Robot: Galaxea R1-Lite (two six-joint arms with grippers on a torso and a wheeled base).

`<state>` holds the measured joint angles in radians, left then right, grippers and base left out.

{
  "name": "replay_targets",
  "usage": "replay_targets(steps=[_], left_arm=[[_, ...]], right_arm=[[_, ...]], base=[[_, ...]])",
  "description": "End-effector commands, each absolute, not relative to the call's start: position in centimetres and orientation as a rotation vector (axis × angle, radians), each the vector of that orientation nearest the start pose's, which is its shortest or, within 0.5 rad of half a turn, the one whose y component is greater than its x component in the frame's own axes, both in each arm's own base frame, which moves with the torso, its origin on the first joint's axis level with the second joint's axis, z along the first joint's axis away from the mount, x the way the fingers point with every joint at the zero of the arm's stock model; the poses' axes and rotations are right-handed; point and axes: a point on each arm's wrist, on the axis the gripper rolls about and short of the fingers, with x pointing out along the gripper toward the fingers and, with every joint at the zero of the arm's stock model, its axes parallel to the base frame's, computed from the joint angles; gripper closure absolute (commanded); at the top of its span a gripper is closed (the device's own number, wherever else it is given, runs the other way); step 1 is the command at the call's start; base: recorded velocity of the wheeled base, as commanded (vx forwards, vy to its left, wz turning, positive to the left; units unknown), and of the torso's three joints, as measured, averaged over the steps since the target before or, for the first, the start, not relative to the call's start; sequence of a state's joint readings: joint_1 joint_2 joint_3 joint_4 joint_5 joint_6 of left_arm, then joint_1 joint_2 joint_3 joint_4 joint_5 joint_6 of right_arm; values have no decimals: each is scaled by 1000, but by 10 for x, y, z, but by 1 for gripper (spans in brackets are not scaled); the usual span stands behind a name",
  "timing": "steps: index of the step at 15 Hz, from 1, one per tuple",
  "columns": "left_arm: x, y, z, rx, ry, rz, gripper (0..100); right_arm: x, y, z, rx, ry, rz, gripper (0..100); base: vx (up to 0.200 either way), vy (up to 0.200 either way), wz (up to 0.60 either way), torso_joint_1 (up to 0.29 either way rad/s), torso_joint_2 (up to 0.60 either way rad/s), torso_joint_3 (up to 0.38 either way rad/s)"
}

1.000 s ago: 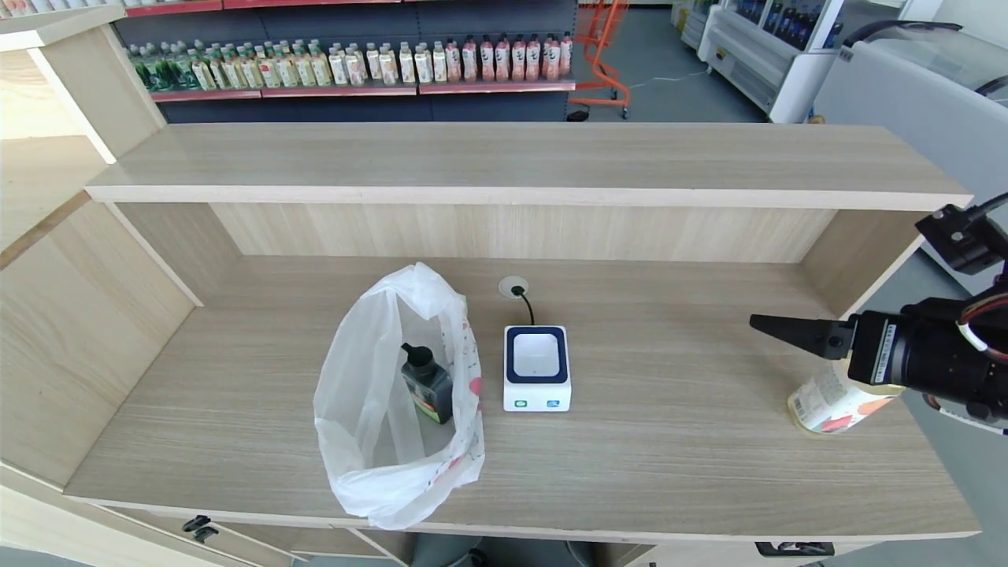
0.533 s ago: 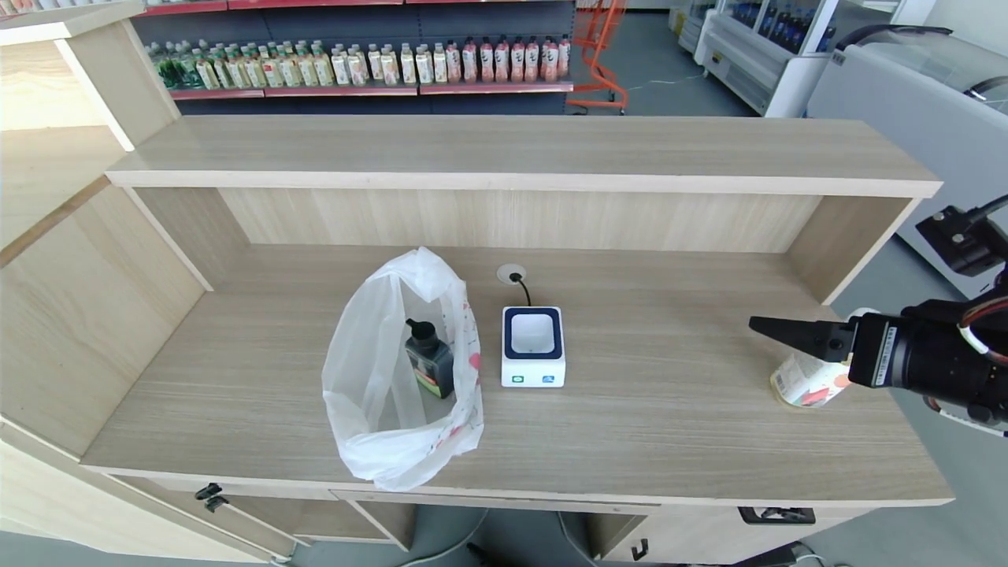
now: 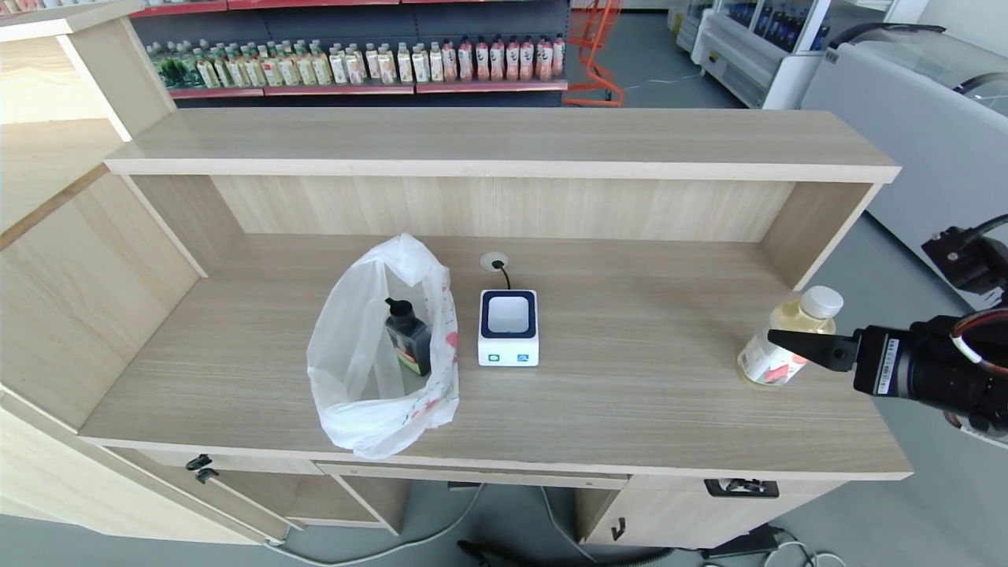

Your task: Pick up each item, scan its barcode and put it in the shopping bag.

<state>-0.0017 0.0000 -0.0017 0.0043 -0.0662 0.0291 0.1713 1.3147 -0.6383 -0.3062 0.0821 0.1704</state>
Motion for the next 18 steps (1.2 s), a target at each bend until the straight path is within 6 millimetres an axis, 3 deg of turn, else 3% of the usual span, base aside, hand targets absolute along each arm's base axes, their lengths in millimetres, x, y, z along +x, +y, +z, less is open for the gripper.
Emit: replay_targets(steps=[1,7,11,18], left_arm=[[-23,-1,75,29,4,-68,0],[-23,-1,75,29,4,-68,0],[-23,-1,75,29,4,-68,0],[-23,-1,75,29,4,-68,0]], right_arm=[[201,36,198,148,423,204,0],[208,32,191,120,455,104,0],[217,34,190,60,457,84,0],[256,44,158,-54,567,-4,0]], base=[[0,-200,0,7,-2,7],[0,-200,0,1,4,2],[0,0,0,0,0,0],[0,0,0,0,0,0]])
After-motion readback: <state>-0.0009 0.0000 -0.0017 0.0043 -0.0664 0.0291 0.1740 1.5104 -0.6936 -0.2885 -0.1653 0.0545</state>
